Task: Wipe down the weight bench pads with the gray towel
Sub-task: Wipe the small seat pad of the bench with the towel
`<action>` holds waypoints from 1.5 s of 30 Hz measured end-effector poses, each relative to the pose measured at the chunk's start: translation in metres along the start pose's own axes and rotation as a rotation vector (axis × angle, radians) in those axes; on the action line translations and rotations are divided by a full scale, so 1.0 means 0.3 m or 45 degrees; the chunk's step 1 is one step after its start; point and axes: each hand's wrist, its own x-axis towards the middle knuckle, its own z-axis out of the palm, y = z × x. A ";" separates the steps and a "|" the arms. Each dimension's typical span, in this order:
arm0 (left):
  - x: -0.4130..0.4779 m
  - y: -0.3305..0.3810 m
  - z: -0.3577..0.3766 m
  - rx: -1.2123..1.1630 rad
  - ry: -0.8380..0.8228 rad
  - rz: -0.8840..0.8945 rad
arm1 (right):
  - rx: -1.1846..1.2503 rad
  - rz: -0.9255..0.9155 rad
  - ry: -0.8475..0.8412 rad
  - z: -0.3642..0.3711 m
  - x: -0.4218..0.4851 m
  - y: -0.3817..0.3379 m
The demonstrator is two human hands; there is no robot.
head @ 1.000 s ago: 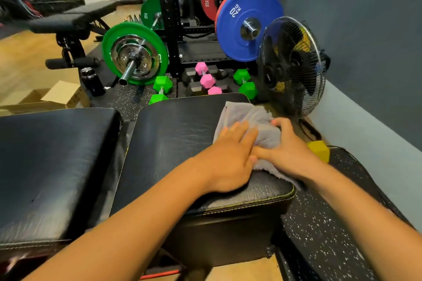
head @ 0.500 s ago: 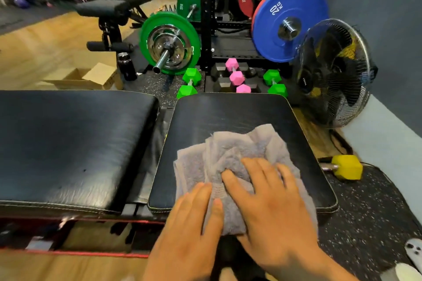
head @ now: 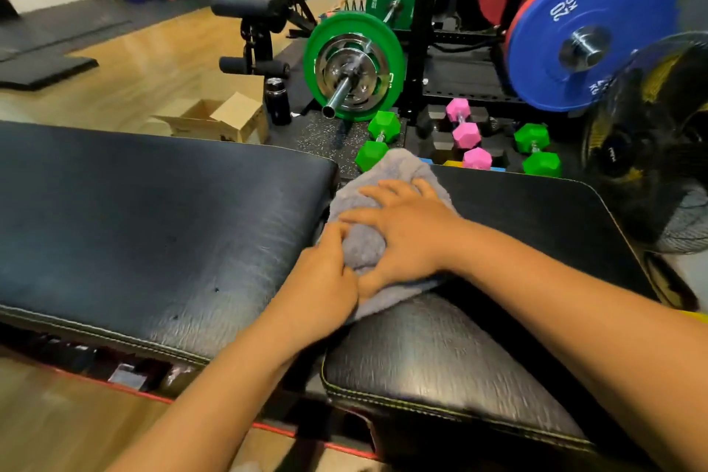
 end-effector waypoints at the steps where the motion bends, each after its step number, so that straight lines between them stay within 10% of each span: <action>1: 0.064 -0.002 0.009 -0.019 0.005 0.017 | 0.004 0.034 0.021 -0.006 0.043 0.035; 13: 0.712 0.188 0.157 0.523 -0.450 0.383 | 0.305 0.609 0.220 -0.012 0.181 0.452; 33: 0.001 0.514 0.413 0.216 -0.711 0.907 | 1.260 0.990 0.676 0.212 -0.789 0.316; 45: -0.381 0.269 0.189 0.566 -0.293 0.858 | -0.109 0.493 0.670 0.215 -0.821 0.033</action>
